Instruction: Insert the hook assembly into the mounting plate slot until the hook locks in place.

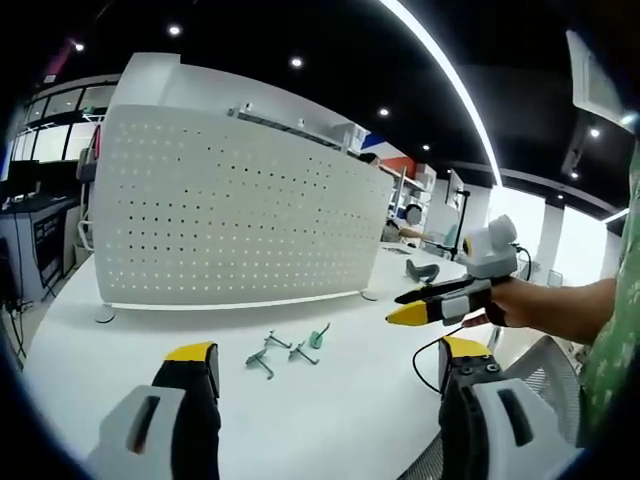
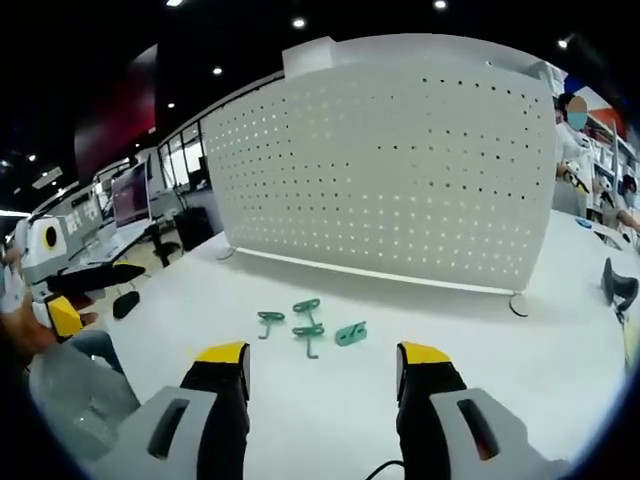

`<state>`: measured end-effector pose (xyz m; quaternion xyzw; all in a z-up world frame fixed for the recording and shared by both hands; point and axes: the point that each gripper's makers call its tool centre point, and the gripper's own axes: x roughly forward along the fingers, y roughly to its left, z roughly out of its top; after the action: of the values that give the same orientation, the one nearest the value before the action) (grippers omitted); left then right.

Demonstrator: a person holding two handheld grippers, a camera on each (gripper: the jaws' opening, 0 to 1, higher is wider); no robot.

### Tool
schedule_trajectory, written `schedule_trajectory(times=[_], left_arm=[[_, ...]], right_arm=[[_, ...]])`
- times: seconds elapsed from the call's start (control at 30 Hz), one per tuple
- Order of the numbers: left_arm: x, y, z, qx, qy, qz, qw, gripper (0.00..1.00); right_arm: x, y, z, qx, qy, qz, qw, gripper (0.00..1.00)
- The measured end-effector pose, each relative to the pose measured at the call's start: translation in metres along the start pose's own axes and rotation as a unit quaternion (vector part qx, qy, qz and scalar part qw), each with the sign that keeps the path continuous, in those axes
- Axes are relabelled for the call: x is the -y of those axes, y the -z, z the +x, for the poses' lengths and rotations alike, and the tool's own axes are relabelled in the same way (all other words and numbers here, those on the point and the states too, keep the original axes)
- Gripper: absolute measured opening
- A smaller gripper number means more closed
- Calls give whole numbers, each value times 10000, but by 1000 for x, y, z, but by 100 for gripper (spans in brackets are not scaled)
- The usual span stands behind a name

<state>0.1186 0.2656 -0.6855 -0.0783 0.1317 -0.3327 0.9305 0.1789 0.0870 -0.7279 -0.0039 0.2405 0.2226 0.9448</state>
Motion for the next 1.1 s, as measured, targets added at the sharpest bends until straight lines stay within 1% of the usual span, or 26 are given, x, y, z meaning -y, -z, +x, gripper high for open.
schedule_trajectory(times=[0.17, 0.47, 0.67, 0.83, 1.1], left_arm=[[0, 0, 0, -7, 14, -3, 10000, 93], [2, 2, 0, -45, 35, 13, 10000, 92], [3, 3, 1, -71, 53, 21, 10000, 92], [3, 5, 1, -111, 58, 33, 9999, 92], [3, 5, 1, -126, 60, 21, 9999, 91]], right_arm=[[2, -2, 9, -93, -21, 10, 10000, 54], [10, -1, 29, -309, -6, -47, 9995, 51], [15, 5, 45, -503, -13, 119, 9987, 47], [16, 5, 60, -585, -7, 208, 9981, 46], [21, 17, 79, -820, 13, 298, 9962, 43]])
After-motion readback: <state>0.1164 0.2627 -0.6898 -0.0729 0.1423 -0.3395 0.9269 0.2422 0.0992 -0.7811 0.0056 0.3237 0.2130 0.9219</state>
